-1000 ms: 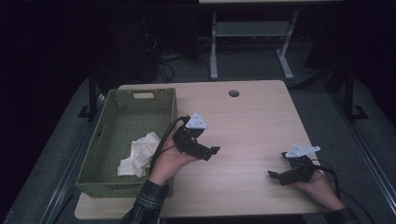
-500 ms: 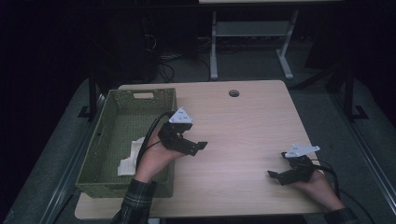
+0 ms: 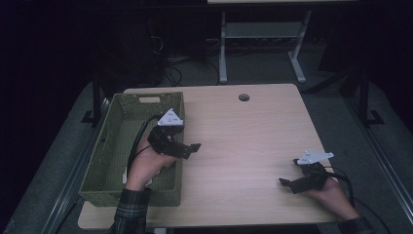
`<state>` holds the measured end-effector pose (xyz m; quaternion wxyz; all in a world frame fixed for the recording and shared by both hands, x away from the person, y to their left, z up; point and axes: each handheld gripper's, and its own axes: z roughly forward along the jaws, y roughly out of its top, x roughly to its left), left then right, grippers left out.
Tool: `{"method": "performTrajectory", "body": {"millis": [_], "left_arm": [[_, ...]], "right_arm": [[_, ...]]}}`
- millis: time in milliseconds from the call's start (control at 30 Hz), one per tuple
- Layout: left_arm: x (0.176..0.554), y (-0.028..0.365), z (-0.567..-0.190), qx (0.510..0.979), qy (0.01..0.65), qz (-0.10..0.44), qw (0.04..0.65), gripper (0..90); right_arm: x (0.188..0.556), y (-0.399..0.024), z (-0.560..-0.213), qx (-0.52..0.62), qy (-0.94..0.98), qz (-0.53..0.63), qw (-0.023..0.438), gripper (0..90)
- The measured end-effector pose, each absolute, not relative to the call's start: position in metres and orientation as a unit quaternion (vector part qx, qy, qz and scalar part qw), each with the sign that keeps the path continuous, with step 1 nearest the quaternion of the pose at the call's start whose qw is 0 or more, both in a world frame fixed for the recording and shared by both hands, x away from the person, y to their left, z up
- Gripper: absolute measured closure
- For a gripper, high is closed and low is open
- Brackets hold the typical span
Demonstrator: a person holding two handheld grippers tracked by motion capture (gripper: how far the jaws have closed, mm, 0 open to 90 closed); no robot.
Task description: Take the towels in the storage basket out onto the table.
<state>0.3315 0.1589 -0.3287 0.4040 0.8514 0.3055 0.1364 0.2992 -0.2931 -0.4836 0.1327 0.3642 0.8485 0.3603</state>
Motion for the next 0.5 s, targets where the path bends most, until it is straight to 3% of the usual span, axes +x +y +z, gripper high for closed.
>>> {"method": "performTrajectory", "body": {"millis": [500], "left_arm": [[0.329, 0.191, -0.326, 0.84, 0.332, 0.155, 0.401, 14.5]], "right_arm": [[0.299, -0.293, -0.484, 0.364, 0.848, 0.36, 0.133, 2.8]]}}
